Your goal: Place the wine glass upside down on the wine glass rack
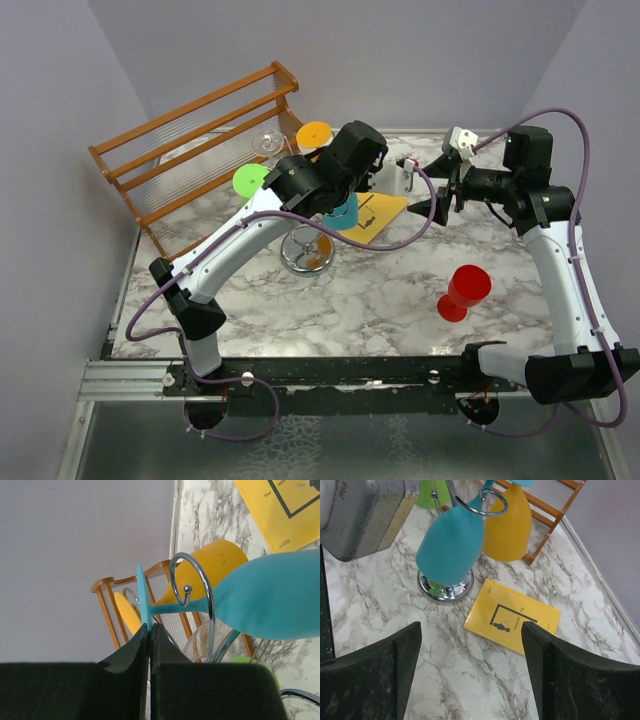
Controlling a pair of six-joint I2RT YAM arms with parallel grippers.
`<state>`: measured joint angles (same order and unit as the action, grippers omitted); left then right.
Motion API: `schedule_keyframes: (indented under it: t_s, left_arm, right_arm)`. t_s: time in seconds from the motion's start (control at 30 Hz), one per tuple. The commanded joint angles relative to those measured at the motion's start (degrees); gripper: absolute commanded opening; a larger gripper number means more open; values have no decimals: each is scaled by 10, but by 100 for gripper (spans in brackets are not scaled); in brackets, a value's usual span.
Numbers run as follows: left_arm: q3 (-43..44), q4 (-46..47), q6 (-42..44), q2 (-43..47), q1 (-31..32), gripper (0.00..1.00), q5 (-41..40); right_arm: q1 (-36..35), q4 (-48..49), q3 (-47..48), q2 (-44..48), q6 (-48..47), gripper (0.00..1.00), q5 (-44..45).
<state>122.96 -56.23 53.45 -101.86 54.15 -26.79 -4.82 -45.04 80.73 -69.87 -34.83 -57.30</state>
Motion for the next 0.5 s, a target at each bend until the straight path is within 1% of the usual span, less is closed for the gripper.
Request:
schedule_keyframes:
  t_s: [0.0, 0.2, 0.47]
  left_arm:
    - [15, -5, -4, 24, 5, 0, -22]
    - [23, -25, -12, 29, 8, 0, 2]
    - [49, -50, -17, 32, 12, 0, 54]
  right_arm:
    - [0, 3, 3, -2, -5, 80, 11]
    - [0, 5, 1, -2, -4, 80, 13]
    - [0, 7, 0, -2, -3, 80, 14]
